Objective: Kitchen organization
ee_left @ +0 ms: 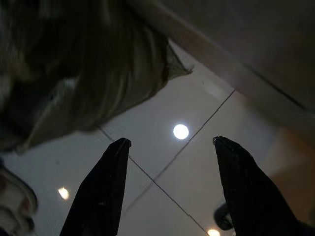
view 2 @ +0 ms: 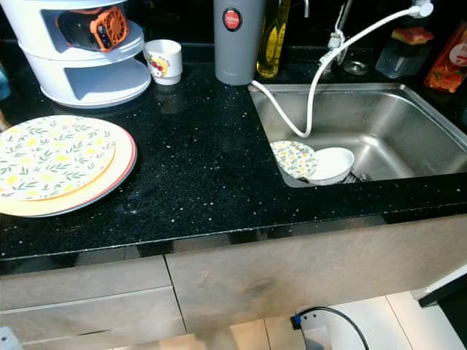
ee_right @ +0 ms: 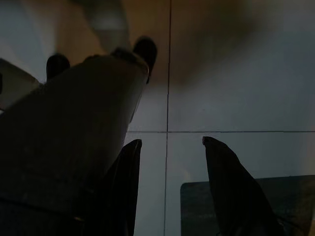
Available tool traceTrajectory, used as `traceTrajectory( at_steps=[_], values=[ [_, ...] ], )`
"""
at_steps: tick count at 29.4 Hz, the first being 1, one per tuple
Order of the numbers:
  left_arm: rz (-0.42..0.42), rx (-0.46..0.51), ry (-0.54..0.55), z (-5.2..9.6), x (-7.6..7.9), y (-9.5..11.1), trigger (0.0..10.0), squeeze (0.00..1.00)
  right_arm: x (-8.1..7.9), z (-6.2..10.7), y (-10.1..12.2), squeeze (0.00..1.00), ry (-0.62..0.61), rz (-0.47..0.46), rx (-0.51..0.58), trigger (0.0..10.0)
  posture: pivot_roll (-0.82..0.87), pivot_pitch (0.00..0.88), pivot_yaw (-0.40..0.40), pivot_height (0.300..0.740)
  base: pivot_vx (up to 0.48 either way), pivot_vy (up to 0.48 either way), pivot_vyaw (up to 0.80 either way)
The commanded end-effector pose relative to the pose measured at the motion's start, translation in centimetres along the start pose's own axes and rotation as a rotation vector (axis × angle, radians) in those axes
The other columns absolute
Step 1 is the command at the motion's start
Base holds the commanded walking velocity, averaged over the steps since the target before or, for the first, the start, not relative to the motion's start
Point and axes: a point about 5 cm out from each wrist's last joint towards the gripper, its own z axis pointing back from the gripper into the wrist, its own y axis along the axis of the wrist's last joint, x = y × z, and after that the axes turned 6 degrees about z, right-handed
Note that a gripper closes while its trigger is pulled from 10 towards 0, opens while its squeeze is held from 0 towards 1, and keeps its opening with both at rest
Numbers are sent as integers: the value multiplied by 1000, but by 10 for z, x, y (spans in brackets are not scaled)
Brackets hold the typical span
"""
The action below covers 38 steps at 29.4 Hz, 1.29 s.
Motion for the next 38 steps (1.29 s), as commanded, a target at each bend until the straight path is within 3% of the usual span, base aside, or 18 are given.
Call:
traceTrajectory(
  at_steps=[1,6,11,16,22,27,29,31,38],
  values=[
    [-45,1,-16,2,2,-6,10000,0,3,1,-6,0,-2,9,-11,10000,134,70,-49,740,0,0,0],
    [-79,6,-42,3,8,-7,10000,0,1,1,-10,0,15,5,-25,10000,136,71,-46,740,0,0,479],
    [-126,-145,-116,8,10,-34,10000,0,-1,1,-14,0,18,-9,-38,10000,138,76,-41,740,0,0,684],
    [-146,-226,-171,12,12,-48,10000,0,-2,1,-15,0,7,-15,-42,10000,136,76,-38,740,0,0,96],
    [-204,-117,-212,12,22,-33,10000,0,-1,1,-17,0,10,-12,-47,10000,142,80,-40,740,0,0,0],
    [-257,-21,-304,24,36,-20,10000,0,-1,2,-17,0,19,-2,-52,10000,167,83,-48,740,0,0,0],
    [-368,-6,-362,42,36,-17,10000,0,0,2,-15,0,25,8,-50,10000,174,79,-49,740,0,0,0],
    [-388,-5,-364,44,34,-17,10000,0,0,2,-14,0,25,8,-48,10000,174,79,-49,740,0,0,0],
    [-593,-139,-516,56,26,-22,10000,0,1,1,-6,0,36,15,-30,10000,182,69,-46,740,0,0,0]
  ],
)
